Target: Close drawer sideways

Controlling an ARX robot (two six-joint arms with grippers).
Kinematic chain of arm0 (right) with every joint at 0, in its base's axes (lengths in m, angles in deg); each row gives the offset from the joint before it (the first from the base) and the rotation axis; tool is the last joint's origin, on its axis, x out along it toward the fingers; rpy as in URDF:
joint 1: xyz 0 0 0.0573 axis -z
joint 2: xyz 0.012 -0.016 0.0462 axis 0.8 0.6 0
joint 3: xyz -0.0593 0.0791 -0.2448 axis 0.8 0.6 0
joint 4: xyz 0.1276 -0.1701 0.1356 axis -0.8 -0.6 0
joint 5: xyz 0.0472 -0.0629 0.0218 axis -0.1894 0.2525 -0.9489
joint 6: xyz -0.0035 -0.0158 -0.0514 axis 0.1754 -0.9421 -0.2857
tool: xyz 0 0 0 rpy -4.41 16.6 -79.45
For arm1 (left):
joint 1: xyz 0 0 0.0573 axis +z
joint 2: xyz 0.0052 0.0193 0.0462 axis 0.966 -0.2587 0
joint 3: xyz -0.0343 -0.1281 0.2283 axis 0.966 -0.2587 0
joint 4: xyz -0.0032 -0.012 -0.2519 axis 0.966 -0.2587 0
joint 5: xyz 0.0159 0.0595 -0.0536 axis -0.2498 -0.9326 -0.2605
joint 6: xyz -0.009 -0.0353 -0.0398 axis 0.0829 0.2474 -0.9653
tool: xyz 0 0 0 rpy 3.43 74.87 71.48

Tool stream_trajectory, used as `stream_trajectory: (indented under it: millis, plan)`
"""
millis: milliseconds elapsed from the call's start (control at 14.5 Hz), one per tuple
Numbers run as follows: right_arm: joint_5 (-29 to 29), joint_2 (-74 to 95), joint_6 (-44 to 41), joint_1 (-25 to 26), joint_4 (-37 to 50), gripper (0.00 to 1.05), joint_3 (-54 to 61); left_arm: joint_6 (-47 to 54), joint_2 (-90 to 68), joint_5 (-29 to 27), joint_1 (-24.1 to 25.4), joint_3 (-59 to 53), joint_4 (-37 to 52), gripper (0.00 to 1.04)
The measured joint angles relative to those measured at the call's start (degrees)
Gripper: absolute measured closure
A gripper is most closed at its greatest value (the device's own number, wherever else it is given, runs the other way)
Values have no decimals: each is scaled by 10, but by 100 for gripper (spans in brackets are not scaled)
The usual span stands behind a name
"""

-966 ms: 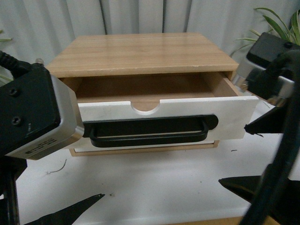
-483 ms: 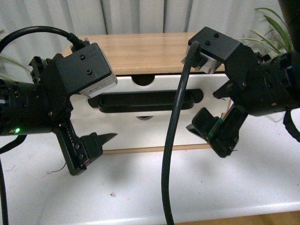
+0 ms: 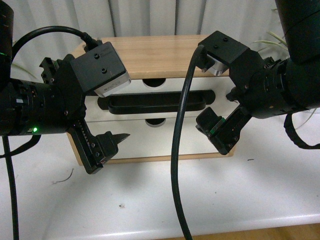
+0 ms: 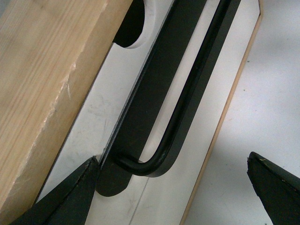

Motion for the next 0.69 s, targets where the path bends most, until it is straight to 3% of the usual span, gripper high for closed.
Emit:
stream_trajectory:
  millis: [483,690]
  plan:
    - [-12,-218,29,35,67,6,196,-69,231,-5,13,-185,47,7]
    - [33,-377,86,58,85,6,320,-150,403,-7,48,-291,6,7]
